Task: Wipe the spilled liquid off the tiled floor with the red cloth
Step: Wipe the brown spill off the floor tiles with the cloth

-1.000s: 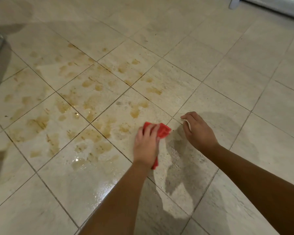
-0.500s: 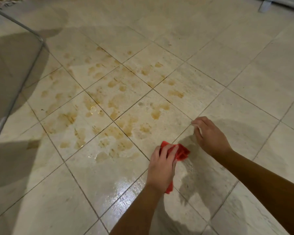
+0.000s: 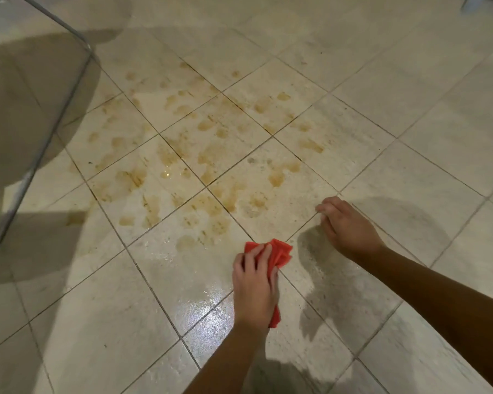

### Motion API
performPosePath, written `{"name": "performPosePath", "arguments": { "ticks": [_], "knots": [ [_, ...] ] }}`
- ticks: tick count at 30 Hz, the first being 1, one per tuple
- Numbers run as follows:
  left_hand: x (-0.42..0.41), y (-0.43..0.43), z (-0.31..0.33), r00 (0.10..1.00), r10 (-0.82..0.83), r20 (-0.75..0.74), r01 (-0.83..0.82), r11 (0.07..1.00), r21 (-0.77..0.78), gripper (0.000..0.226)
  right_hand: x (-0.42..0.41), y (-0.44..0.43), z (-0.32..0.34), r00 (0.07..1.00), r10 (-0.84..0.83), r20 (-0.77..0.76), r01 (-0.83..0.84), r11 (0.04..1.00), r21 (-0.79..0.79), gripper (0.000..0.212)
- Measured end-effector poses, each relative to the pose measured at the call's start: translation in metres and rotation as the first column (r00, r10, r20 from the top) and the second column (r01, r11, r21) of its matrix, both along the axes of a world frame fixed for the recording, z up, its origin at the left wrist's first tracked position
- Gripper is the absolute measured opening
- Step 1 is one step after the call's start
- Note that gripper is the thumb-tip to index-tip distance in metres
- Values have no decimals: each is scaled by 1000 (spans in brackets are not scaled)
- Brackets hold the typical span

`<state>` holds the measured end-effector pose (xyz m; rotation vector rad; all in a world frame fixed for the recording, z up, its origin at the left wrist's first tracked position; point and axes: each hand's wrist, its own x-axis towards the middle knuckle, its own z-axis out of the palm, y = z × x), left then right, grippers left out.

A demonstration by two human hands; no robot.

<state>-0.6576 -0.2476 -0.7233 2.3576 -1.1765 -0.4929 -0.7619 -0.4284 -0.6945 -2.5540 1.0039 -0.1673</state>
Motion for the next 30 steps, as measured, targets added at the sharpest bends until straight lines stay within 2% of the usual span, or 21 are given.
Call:
{"name": "performPosePath", "arguments": {
  "ticks": [3,6,8,12,17,22,27,30],
  "knots": [
    [6,-19,-3,993,-104,54,105,994,-20,44,14,3,5,1000,27,2,-27,1000,-5,28],
    [30,-33,-2,991,-129,42,129,992,-1,45,21,2,12,999,19,28,-19,1000,-8,29],
    [53,-32,-3,995,-78,63,76,997,29,45,19,2,15,999,2,32,-2,1000,-11,29],
    [93,-1,-4,987,136,90,-140,990,35,44,7,2,14,1000,24,8,-23,999,-28,27],
    [66,26,1,966,252,49,-254,967,32,44,3,3,10,999,50,-21,-51,998,-39,24],
    [29,6,-1,992,102,76,-104,995,14,46,23,6,13,996,84,-17,-84,995,-49,29],
    [63,-14,-3,995,-56,85,53,998,41,48,37,2,12,992,126,1,-126,987,-99,33],
    [92,-7,-3,994,65,88,-69,997,41,43,39,-1,13,992,122,19,-118,984,-135,25]
  ]
}}
